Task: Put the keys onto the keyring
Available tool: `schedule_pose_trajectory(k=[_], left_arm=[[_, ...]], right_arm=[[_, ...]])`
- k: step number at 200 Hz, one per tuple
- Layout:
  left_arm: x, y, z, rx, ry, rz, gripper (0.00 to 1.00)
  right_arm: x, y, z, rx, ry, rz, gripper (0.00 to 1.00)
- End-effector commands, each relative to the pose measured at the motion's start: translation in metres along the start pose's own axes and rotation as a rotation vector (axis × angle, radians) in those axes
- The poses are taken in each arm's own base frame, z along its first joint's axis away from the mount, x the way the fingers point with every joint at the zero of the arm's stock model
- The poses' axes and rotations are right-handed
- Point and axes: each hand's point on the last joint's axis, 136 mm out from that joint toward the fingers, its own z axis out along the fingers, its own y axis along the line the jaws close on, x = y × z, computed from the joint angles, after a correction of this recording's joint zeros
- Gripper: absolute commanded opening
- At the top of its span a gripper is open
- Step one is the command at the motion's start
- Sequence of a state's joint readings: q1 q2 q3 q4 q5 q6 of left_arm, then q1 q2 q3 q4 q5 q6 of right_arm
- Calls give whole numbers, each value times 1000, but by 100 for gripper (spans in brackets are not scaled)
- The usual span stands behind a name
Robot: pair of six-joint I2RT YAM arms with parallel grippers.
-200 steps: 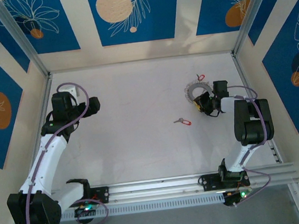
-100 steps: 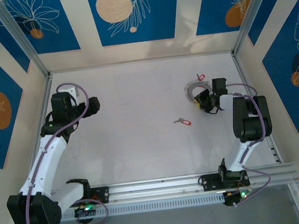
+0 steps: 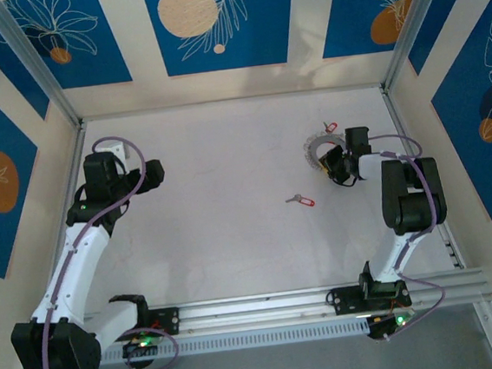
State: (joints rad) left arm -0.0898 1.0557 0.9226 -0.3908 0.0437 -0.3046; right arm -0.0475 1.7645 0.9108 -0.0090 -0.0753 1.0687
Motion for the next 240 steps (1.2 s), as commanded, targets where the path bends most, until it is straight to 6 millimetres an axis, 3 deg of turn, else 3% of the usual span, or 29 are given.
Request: schedule_pose_trajectory(k=[1,48,131,186,210,240], left_arm=[[-1,-5,-6,14,-2,26,100],[-2,-6,-7,18,-3,30,100],[-2,-5,-8,15,-4,33,100],[-1,-6,-6,19,3,31,100],[-1,-5,-7,17,1,31,100],[-3,-5,-8,14,-6,33,100]], right_arm=[[-4,4,-18,17,-37,-48,22],[-6,1,-16,32,-2,-85,25],[2,14,-9,58,44,-160,30],[-6,47,-39,116,-65,-345,29],[-19,42,-38,126,-54,-381,29],[-15,33,-31,134,38,-500,28]])
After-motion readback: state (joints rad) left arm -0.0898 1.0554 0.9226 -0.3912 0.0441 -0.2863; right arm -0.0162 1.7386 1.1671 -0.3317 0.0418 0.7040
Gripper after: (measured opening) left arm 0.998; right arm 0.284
